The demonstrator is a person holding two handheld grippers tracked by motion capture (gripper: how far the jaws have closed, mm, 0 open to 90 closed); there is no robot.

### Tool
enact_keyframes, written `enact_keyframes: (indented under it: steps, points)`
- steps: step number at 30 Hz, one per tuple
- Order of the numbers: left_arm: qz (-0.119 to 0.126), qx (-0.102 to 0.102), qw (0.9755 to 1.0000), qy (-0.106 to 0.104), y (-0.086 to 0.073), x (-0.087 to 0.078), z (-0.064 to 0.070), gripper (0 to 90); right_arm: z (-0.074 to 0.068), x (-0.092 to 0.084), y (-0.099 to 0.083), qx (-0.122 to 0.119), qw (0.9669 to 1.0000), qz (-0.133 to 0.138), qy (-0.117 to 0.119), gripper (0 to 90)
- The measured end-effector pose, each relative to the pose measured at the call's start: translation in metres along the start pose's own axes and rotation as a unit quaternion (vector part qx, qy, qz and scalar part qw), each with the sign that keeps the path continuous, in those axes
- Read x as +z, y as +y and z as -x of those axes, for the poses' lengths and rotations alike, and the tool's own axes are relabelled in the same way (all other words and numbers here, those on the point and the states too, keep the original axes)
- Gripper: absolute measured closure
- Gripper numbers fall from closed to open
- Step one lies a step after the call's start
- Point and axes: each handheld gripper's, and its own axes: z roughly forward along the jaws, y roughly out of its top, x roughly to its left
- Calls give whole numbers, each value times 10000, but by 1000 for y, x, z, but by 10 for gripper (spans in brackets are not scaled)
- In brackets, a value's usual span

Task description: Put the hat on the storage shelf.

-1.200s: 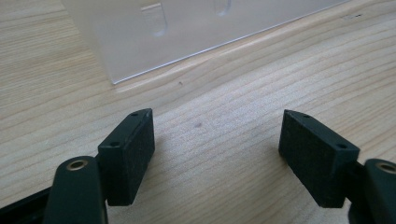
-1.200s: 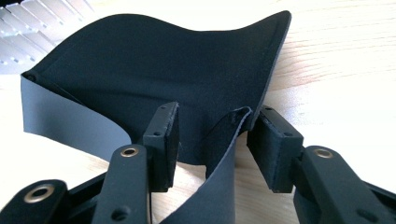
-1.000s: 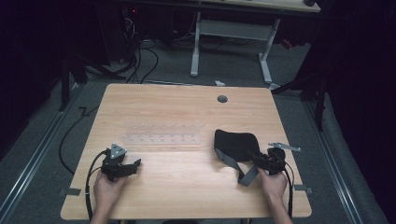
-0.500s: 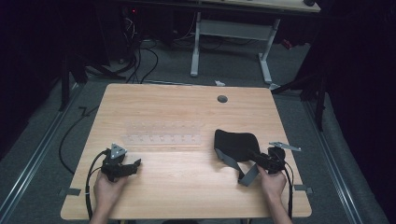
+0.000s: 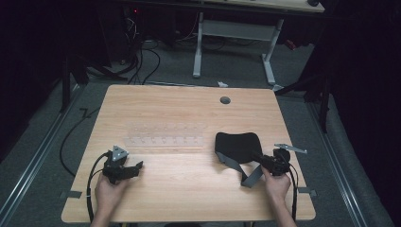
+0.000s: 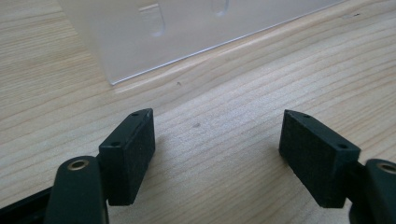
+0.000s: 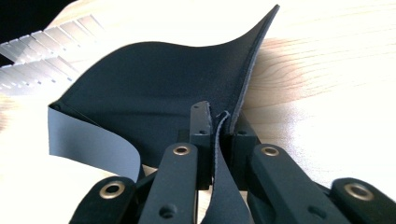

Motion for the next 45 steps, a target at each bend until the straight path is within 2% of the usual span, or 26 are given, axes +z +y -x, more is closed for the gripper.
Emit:
enact_keyframes:
  steps: [5, 10, 15, 28, 32, 39, 42, 45]
  points:
    - [0, 6, 10000, -13, 0, 0, 0, 273, 0, -1, 0, 61, 10000, -17, 65, 852]
    - [-1, 10, 10000, -16, 0, 0, 0, 273, -4, -4, 1, 1, 10000, -25, 81, 855]
    - [-1, 14, 10000, -21, 0, 0, 0, 273, -10, -8, 5, -179, 9998, -56, 71, 856]
    - [-1, 10, 10000, -35, 0, 0, 0, 272, -14, -17, 6, -251, 9994, -90, 216, 856]
    - [-33, 50, 10000, -78, 1, 1, 1, 235, -17, -21, 4, -313, 9991, -103, 278, 856]
    - [-55, 59, 9999, -74, 1, 2, 2, 224, -20, -27, 1, -295, 9987, -100, 410, 856]
    - [-101, 146, 9997, -161, 2, 3, 3, 162, -23, -30, -2, -318, 9983, -145, 467, 857]
    - [-114, 146, 9997, -158, 2, 3, 4, 152, -25, -31, -4, -363, 9979, -197, 490, 856]
